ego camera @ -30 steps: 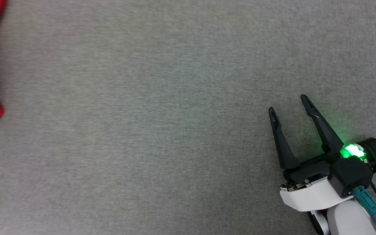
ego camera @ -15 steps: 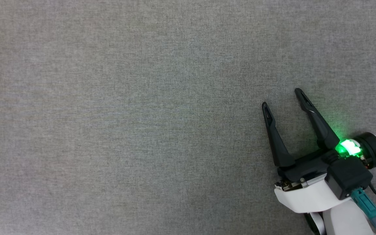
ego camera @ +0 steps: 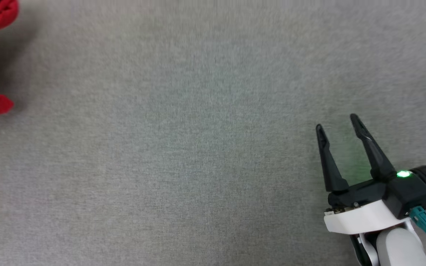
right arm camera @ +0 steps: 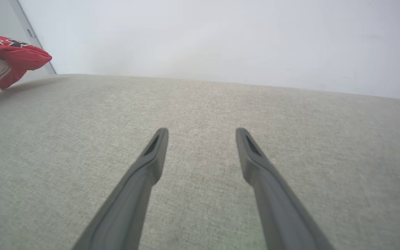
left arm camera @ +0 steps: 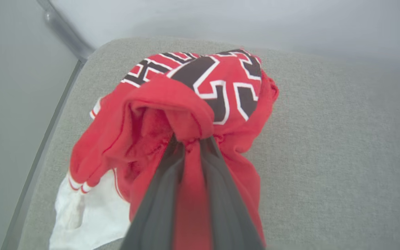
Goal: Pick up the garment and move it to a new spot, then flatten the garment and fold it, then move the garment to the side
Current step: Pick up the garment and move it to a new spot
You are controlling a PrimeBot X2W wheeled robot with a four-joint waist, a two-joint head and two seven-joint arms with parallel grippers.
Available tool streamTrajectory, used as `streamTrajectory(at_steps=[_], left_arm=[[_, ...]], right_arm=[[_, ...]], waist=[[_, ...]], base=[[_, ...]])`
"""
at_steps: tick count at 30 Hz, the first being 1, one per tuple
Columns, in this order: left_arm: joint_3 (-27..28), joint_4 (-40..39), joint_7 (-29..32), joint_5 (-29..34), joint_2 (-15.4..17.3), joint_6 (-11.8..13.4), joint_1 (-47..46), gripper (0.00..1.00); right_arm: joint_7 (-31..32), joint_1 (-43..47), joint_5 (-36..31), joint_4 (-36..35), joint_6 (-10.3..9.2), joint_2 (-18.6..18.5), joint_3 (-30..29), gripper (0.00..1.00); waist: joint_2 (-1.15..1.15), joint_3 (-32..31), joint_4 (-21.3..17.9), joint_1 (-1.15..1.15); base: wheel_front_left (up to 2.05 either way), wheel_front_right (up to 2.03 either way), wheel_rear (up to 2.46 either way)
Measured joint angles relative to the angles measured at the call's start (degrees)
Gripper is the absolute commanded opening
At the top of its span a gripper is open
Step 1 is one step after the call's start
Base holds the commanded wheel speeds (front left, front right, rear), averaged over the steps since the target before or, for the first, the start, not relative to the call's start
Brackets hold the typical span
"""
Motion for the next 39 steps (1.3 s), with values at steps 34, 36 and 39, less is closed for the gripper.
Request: streamTrajectory(at_steps=[34, 36, 39], left_arm=[[-30.5, -18.9, -16.1, 14.4, -30.4, 5.4, 9.3, 0.0], [-32.1, -16.0, -17.0, 14.7, -32.9, 5.4, 10.6, 0.0], [-35.0, -11.5, -17.8, 15.7, -35.8, 4.7, 12.0, 0.0]], right_arm=[[0.0, 4.0, 3.8, 0.4, 0.0, 0.0, -6.9, 1.0], [0.0, 4.0, 3.8, 0.3, 0.0, 0.0, -6.9, 1.0], [0.0, 4.0, 3.8, 0.1, 0.0, 0.0, -6.7, 1.0]], waist=[[0.0, -17.0, -13.3, -0.01], [0.0, -16.8, -14.4, -0.01], [0.0, -16.2, -15.6, -0.01]], base=[[0.0, 0.0, 0.0], [0.0, 0.0, 0.0], [0.0, 0.0, 0.0]])
